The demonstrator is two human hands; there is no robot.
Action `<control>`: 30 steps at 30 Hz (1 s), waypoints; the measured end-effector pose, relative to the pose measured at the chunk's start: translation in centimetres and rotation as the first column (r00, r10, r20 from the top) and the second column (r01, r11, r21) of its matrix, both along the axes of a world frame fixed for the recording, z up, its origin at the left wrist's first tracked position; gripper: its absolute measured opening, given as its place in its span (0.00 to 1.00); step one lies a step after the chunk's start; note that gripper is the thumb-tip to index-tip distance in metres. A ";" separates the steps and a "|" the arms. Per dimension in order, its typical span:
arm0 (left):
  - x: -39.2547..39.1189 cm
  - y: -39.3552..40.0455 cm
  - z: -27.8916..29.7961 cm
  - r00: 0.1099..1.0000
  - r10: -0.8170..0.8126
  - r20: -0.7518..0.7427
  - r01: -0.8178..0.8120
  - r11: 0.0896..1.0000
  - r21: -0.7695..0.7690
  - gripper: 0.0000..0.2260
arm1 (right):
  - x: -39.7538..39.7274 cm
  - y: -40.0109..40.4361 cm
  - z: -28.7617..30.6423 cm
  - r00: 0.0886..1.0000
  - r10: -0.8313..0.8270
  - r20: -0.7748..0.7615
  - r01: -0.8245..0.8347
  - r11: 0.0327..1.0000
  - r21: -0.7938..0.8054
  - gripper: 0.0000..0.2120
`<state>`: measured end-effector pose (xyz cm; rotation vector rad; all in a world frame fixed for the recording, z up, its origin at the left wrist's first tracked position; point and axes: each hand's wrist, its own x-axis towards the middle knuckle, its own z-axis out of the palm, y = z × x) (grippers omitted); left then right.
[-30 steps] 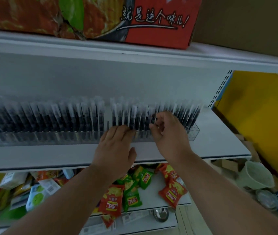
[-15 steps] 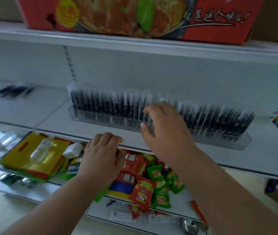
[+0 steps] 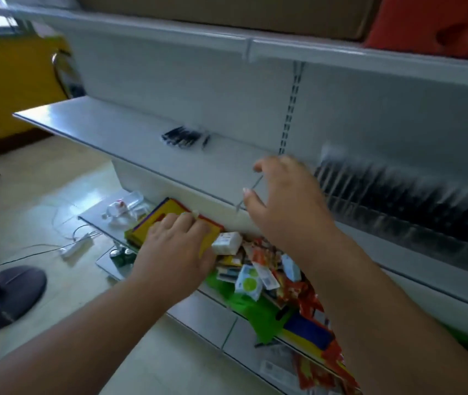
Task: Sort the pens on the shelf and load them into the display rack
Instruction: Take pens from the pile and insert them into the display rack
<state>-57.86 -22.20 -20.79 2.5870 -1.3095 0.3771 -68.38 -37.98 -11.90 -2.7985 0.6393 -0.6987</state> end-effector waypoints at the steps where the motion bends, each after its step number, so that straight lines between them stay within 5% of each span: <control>1: 1.4 0.9 0.4 1.000 -0.002 -0.007 0.002 1.000 0.016 0.20 | 1.6 0.9 0.4 1.000 -0.006 -0.004 0.006 1.000 0.007 0.18; 22: 25.1 -2.3 0.5 0.983 0.032 -0.181 -0.050 0.994 -0.100 0.16 | 27.4 -1.4 0.3 0.993 0.015 -0.113 -0.011 0.999 0.035 0.17; 30: 34.7 -6.3 -0.7 0.957 -0.184 -0.225 0.170 0.982 -0.084 0.15 | 32.5 -2.5 -1.4 0.980 -0.178 -0.089 0.184 0.981 0.058 0.16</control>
